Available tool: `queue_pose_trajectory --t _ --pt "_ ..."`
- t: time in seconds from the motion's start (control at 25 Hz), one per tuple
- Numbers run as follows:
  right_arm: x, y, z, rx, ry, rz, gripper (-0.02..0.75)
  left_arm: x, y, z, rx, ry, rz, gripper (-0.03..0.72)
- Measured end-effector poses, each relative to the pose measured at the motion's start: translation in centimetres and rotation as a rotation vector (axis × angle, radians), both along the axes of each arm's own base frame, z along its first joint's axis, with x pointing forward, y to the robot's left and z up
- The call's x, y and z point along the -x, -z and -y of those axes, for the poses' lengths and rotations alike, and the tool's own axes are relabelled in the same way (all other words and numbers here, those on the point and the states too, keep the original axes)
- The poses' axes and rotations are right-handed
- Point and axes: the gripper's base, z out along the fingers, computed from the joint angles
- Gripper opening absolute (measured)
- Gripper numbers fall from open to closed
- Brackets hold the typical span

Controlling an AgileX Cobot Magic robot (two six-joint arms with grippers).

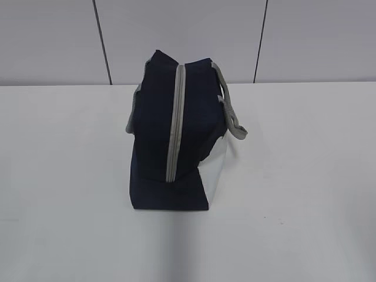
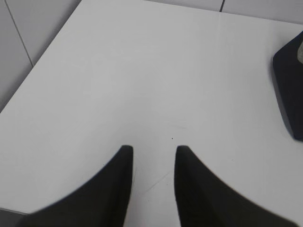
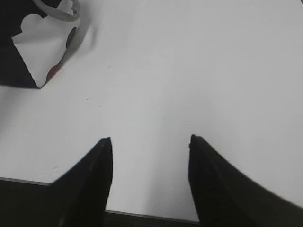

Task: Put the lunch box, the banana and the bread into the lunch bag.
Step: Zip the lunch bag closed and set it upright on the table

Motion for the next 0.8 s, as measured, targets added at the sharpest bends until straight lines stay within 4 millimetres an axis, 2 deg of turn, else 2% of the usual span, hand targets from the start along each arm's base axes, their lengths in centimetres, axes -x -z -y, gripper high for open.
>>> queue_pose_trajectory --t 0.8 --pt "0.00 0.00 0.00 0.000 0.000 0.000 0.385 -0.01 0.00 -0.06 0.006 0.019 0.001 0.235"
